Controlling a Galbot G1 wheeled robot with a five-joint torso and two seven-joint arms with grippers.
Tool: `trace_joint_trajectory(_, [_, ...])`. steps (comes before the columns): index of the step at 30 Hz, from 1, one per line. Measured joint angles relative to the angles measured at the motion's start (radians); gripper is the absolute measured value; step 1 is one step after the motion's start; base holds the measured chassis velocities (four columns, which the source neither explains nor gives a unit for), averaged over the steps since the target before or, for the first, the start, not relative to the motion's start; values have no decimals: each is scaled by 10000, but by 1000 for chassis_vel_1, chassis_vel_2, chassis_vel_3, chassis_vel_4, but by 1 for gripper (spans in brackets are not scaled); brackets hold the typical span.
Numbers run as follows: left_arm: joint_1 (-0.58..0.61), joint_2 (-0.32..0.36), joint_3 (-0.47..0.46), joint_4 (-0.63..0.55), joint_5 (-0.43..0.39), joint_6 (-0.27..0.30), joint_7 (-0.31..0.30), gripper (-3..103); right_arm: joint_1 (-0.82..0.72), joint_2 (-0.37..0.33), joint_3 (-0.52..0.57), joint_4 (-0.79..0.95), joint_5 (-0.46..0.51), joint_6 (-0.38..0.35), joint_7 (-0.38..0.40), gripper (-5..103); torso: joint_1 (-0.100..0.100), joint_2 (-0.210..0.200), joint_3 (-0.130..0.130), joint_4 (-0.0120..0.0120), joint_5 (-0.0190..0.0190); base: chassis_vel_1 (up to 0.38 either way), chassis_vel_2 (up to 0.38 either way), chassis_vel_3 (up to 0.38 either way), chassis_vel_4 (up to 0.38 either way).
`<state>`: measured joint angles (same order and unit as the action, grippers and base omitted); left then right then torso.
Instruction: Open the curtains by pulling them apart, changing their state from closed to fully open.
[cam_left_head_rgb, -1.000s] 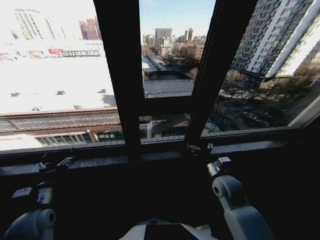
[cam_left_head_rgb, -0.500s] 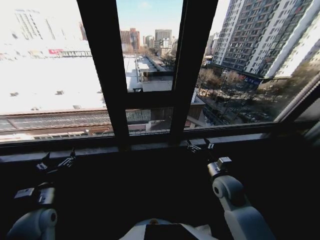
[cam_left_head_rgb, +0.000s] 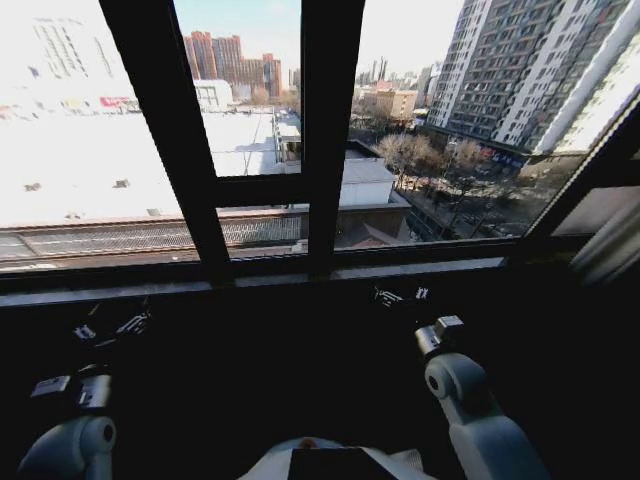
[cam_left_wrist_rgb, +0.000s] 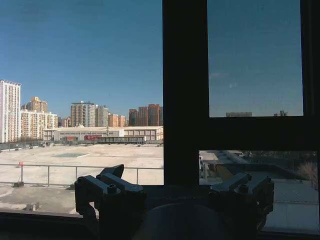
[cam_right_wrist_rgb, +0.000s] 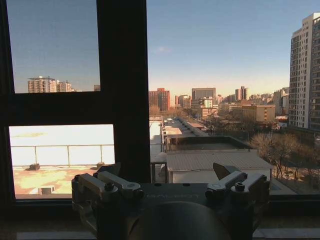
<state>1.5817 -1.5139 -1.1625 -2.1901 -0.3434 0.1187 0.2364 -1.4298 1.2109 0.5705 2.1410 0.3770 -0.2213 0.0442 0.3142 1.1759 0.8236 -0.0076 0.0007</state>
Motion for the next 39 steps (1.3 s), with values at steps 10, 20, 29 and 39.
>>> trace_joint_trajectory(10, [0, -5, 34, 128, 25, -118, 0, 100, 25, 14, -56, -50, -91, 0, -22, 100, -3, 1, -1, 1, -7, 28, -373, -49, 368])
trace_joint_trajectory(20, [-53, -21, 92, 225, 57, -163, 2, 100, 18, 27, -50, -89, -186, 37, -91, 100, -2, 1, -1, -1, -4, 11, -374, -12, 368])
trace_joint_trajectory(29, [-58, 34, 67, 289, 52, -275, 3, 100, 10, 46, -41, -200, -426, 273, -247, 100, 3, -1, 2, -2, 0, 130, -327, -125, 336])
trace_joint_trajectory(39, [-88, 38, 76, 329, 48, -292, -11, 100, 64, 75, -16, -434, -575, 689, -216, 100, -5, 3, -3, 0, -7, 309, -281, -327, 270])
